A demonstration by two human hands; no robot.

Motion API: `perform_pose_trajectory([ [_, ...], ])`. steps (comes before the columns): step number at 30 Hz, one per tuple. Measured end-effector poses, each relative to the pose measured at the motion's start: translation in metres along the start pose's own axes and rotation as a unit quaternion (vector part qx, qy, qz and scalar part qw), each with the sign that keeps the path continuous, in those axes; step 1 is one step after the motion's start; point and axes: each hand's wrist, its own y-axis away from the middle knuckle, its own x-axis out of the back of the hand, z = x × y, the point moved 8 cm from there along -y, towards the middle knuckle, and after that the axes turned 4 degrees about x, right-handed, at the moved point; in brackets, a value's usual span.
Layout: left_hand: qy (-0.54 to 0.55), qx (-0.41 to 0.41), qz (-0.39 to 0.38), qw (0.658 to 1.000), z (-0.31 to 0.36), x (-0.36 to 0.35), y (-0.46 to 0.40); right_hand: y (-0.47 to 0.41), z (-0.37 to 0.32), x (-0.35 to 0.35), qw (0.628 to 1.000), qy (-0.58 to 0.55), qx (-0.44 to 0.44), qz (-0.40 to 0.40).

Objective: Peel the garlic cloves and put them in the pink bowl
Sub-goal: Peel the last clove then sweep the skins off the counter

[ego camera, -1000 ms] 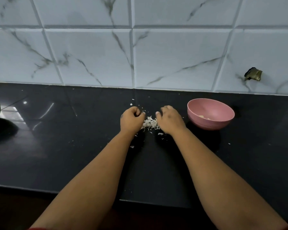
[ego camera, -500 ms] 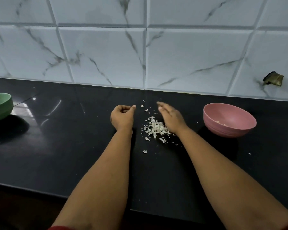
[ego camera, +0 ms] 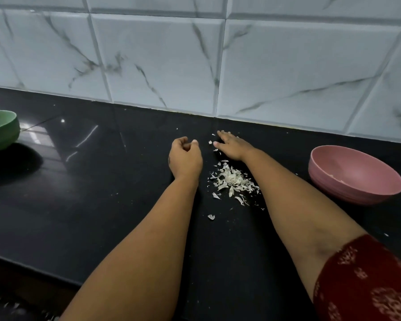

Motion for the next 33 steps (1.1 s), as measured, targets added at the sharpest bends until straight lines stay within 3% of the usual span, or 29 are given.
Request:
perform_pose_trajectory([
  [7, -0.024, -0.018, -0.007, 1.0, 0.0, -0.002, 0.0, 0.018, -0.017, -0.001, 0.985, -0.158, 0.068, 0.005],
  [11, -0.025, -0.016, -0.018, 0.999, 0.002, -0.002, 0.001, 0.072, -0.021, -0.001, 0.981, -0.183, 0.065, -0.016],
  [13, -0.023, -0.009, -0.024, 0.999, 0.002, -0.002, 0.002, 0.106, -0.02, 0.005, 0.989, -0.125, 0.063, -0.052],
  [15, -0.021, -0.004, -0.031, 0.999, 0.004, -0.001, 0.005, 0.134, -0.009, 0.012, 0.996, 0.008, 0.074, -0.052],
  [19, -0.025, -0.007, -0.046, 0.999, 0.009, 0.0, 0.012, 0.17, -0.005, 0.016, 0.996, -0.024, 0.072, 0.052],
  [22, -0.032, -0.014, -0.059, 0.998, 0.011, 0.0, 0.015, 0.172, -0.014, 0.021, 0.99, 0.011, 0.084, 0.117],
  [28, -0.029, -0.012, -0.065, 0.997, 0.01, -0.002, 0.014, 0.173, -0.009, 0.051, 0.956, -0.034, 0.11, 0.268],
  [31, -0.034, -0.008, -0.063, 0.997, 0.009, -0.004, 0.013, 0.17, -0.012, 0.053, 0.95, -0.039, 0.138, 0.279],
  [33, -0.028, -0.008, -0.057, 0.998, 0.009, -0.004, 0.011, 0.163, -0.018, 0.04, 0.96, -0.026, 0.158, 0.228],
])
